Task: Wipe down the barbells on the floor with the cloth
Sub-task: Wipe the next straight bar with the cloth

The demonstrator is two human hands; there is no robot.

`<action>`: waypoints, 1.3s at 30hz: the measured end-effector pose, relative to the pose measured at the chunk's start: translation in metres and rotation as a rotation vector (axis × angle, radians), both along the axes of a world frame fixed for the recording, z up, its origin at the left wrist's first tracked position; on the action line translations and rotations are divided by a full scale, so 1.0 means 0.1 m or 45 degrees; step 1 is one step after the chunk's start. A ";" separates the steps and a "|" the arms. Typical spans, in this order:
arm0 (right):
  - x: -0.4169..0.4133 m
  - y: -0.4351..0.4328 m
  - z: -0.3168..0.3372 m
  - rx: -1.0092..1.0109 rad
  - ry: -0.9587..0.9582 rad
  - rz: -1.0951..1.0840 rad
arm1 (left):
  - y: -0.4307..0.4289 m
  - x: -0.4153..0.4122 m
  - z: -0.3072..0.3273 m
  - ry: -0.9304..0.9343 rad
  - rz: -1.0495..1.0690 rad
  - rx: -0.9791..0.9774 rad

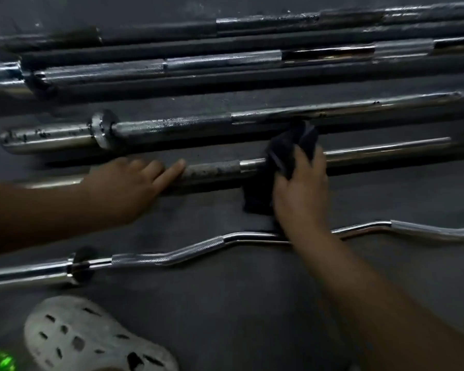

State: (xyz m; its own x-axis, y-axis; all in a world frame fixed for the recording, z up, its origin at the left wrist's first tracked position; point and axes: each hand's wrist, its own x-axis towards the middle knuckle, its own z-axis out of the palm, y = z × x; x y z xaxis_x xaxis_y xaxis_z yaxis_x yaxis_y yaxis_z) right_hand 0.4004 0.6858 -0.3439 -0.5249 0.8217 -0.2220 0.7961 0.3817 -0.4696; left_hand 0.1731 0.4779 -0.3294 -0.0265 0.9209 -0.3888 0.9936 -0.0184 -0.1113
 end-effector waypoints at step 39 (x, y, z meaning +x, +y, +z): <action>-1.23 -1.58 0.06 -0.103 -0.042 0.047 | -0.64 -0.41 -0.26 -0.402 0.372 0.477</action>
State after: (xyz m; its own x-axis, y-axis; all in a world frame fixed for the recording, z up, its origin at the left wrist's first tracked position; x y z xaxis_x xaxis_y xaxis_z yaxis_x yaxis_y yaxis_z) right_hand 0.2779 0.5277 -0.3377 -0.5458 0.7806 -0.3045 0.7977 0.3729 -0.4740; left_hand 0.1317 0.4139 -0.3552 -0.2364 0.9693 -0.0679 0.9376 0.2459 0.2457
